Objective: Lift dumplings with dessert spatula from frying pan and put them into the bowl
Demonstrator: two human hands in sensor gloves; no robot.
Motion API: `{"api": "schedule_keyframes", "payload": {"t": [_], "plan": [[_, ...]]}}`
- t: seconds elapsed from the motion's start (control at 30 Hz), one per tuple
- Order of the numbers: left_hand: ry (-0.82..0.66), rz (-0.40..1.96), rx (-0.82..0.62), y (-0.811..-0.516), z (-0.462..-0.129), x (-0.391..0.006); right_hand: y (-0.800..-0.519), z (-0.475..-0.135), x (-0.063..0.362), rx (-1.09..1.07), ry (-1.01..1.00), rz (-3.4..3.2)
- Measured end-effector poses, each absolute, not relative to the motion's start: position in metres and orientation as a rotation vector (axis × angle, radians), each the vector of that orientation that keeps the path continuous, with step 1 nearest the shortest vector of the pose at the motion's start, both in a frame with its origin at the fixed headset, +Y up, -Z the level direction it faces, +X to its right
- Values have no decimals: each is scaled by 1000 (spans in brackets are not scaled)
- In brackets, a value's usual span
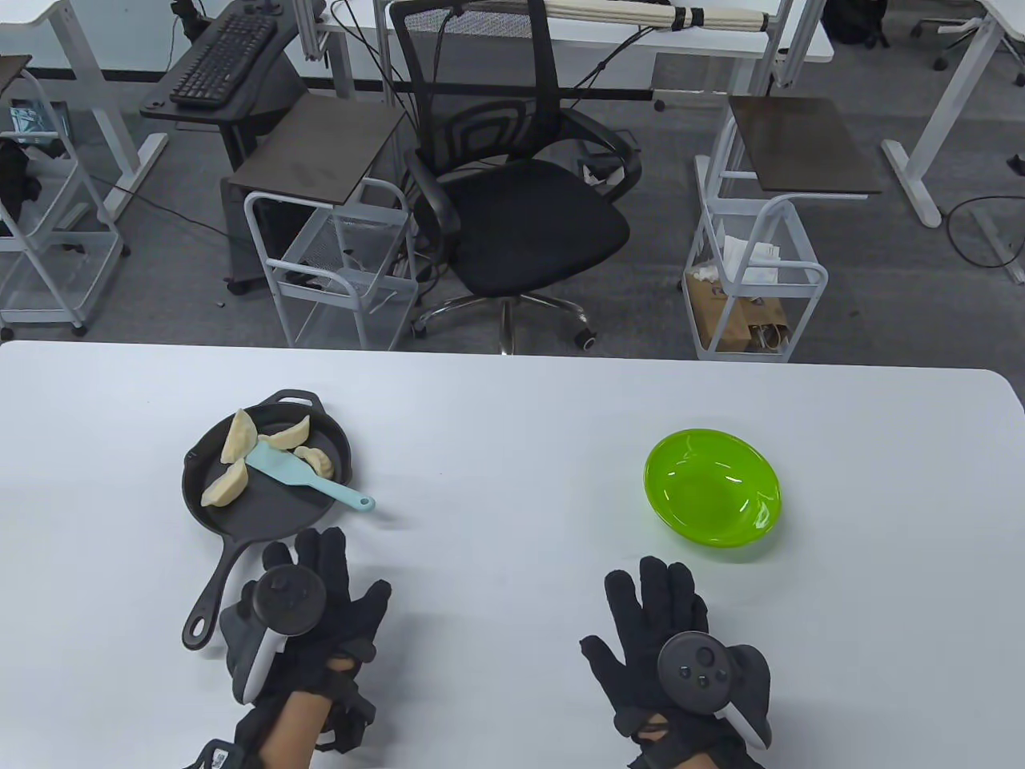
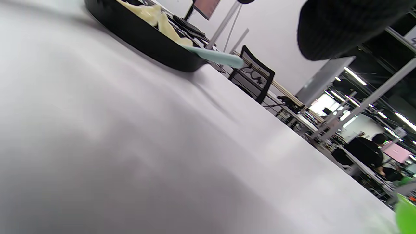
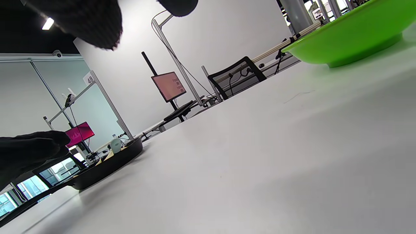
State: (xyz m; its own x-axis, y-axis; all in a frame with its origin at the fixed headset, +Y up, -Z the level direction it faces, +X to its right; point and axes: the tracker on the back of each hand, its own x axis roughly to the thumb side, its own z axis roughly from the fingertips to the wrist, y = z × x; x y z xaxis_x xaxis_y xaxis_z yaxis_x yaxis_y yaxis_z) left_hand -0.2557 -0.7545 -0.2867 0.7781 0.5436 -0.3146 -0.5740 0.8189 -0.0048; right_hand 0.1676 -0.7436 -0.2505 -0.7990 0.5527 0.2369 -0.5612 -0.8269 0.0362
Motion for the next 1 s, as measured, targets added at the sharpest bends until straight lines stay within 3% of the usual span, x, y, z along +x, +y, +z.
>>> {"api": "schedule_keyframes", "payload": {"t": [0.23, 0.63, 0.8, 0.83, 0.87, 1.0], "plan": [[489, 599, -86, -764, -293, -290, -745, -251, 166, 324, -20, 2520], [710, 552, -222, -790, -295, -326, -748, -251, 161, 336, 46, 2504], [795, 378, -108, -779, -296, -330, -750, -252, 160, 335, 73, 2498], [752, 366, -128, -783, -299, -332, -750, -252, 160, 336, 82, 2497], [758, 388, -262, -784, -299, -331, -751, -252, 159, 337, 89, 2495], [757, 425, -262, -784, -297, -330, -752, -252, 159, 335, 101, 2483]]}}
